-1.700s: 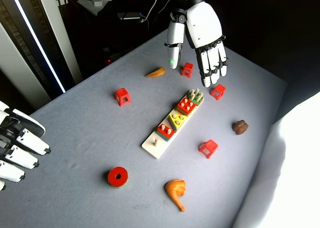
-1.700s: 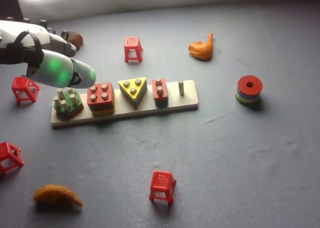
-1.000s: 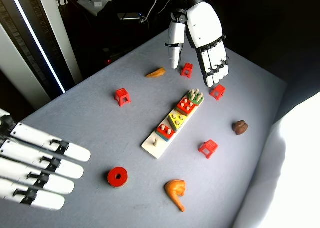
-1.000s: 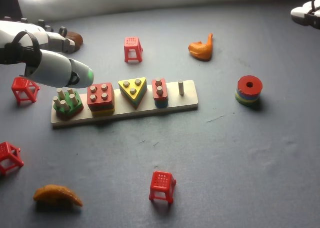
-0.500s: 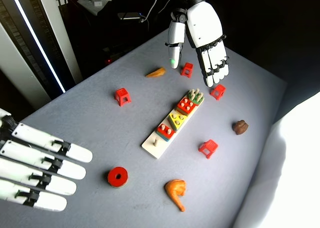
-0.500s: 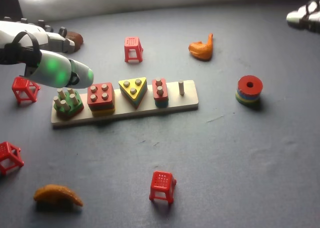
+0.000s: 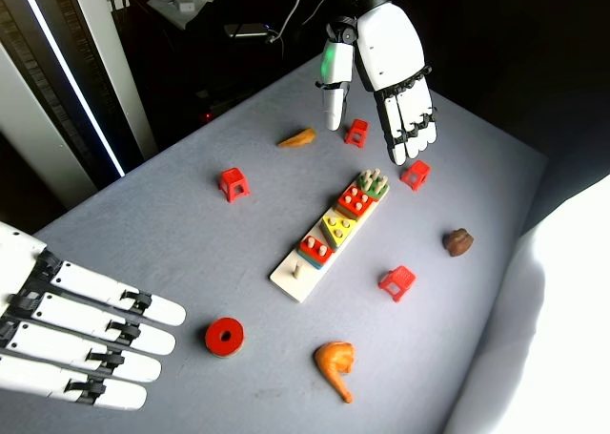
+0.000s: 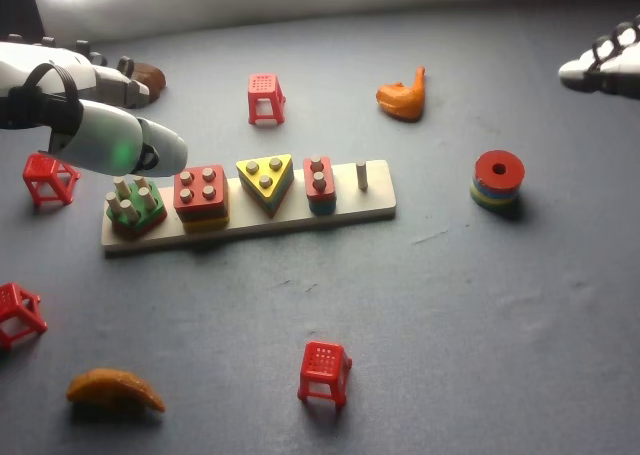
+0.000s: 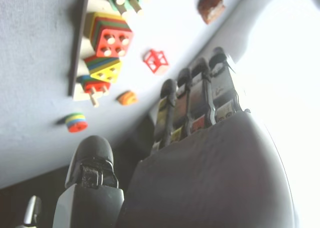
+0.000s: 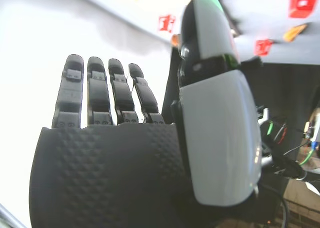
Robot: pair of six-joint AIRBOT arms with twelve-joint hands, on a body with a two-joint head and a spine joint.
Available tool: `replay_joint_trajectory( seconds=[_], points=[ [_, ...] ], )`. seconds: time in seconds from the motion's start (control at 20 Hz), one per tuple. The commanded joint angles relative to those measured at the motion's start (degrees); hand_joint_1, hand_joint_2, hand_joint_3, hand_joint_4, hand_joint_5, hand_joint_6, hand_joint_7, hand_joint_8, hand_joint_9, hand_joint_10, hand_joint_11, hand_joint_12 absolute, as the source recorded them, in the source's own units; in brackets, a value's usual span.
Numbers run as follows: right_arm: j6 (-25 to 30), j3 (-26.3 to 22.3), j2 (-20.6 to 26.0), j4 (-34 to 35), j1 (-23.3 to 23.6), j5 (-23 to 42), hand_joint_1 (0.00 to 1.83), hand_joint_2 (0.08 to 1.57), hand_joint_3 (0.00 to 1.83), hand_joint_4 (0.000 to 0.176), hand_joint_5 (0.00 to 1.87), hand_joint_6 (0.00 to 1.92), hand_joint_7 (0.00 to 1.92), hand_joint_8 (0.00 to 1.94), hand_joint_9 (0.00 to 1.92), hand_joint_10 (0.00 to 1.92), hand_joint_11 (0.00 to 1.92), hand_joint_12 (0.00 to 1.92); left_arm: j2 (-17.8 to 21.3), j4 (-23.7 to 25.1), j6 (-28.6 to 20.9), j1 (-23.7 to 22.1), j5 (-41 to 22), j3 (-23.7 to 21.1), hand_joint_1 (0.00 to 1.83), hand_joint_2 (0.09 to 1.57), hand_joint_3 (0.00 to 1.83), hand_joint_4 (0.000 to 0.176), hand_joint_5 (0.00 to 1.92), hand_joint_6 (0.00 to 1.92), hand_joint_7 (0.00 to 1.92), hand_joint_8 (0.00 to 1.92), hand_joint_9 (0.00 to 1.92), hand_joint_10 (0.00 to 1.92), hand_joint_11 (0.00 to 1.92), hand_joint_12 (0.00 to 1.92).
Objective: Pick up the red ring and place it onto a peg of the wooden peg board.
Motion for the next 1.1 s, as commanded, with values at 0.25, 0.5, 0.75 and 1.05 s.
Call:
replay_joint_trajectory(
  seconds=[0.25, 0.5, 0.75, 1.05],
  points=[
    [-6.39, 6.31, -6.35, -1.55, 0.49, 3.66, 1.15, 1.04, 0.0, 0.0, 0.0, 0.0, 0.0, 0.0, 0.0, 0.0, 0.01, 0.0, 0.24, 2.79, 0.21, -0.38, -2.01, 0.09, 0.0, 1.3, 0.0, 0.0, 0.06, 0.0, 0.05, 0.0, 0.03, 0.0, 0.01, 0.04],
    [-7.89, 14.87, -14.46, -1.54, 1.63, -2.09, 1.17, 1.01, 0.0, 0.0, 0.0, 0.0, 0.0, 0.0, 0.0, 0.0, 0.01, 0.01, 0.14, 2.79, 0.21, -0.32, -2.01, 0.09, 0.0, 1.29, 0.0, 0.0, 0.04, 0.0, 0.02, 0.0, 0.01, 0.0, 0.0, 0.0],
    [-6.46, 20.15, -19.89, -1.53, 2.49, -4.49, 1.22, 1.0, 0.0, 0.0, 0.0, 0.0, 0.0, 0.0, 0.0, 0.0, 0.02, 0.01, 0.12, 2.79, 0.21, -0.3, -2.01, 0.09, 0.0, 1.3, 0.0, 0.0, 0.08, 0.01, 0.07, 0.02, 0.04, 0.01, 0.01, 0.0],
    [-4.67, 21.41, -23.15, -4.72, 4.04, -7.05, 1.19, 1.02, 0.0, 0.0, 0.0, 0.0, 0.0, 0.0, 0.0, 0.0, 0.03, 0.02, 0.13, 2.79, 0.21, -0.5, -2.01, 0.09, 0.0, 1.3, 0.0, 0.0, 0.06, 0.0, 0.05, 0.0, 0.02, 0.0, 0.01, 0.01]
  ],
)
